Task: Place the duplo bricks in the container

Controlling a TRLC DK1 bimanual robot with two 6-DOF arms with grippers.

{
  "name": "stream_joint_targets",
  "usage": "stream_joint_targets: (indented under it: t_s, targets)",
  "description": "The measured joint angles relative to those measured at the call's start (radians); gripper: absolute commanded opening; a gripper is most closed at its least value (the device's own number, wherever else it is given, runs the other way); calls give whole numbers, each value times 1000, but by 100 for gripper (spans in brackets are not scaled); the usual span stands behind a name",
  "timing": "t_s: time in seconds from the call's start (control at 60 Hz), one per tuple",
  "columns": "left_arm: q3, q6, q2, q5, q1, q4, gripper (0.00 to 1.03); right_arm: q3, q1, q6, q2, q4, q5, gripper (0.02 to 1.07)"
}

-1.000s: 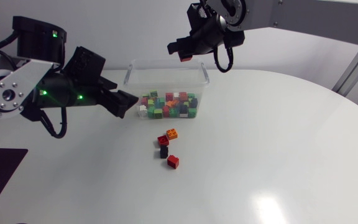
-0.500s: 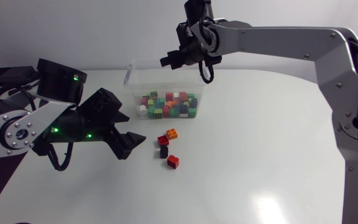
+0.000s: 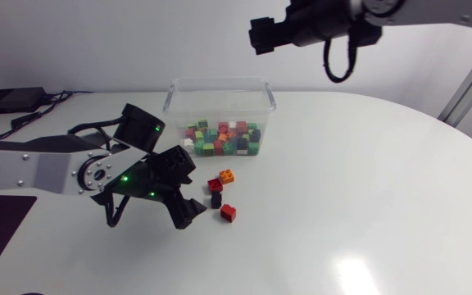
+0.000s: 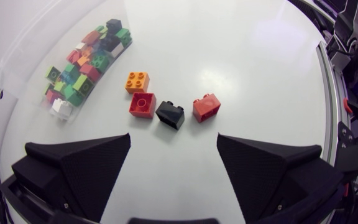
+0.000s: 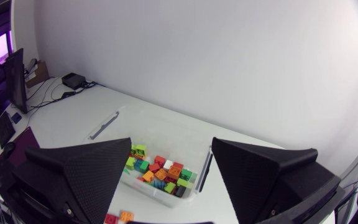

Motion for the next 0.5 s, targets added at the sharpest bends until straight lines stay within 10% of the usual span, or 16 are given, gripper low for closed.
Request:
stream_joint_targets:
  t_s: [0.5]
  targets:
    - [156,455,172,93,11,-71,96,-549,-31,-141,-359,-41,-181,98]
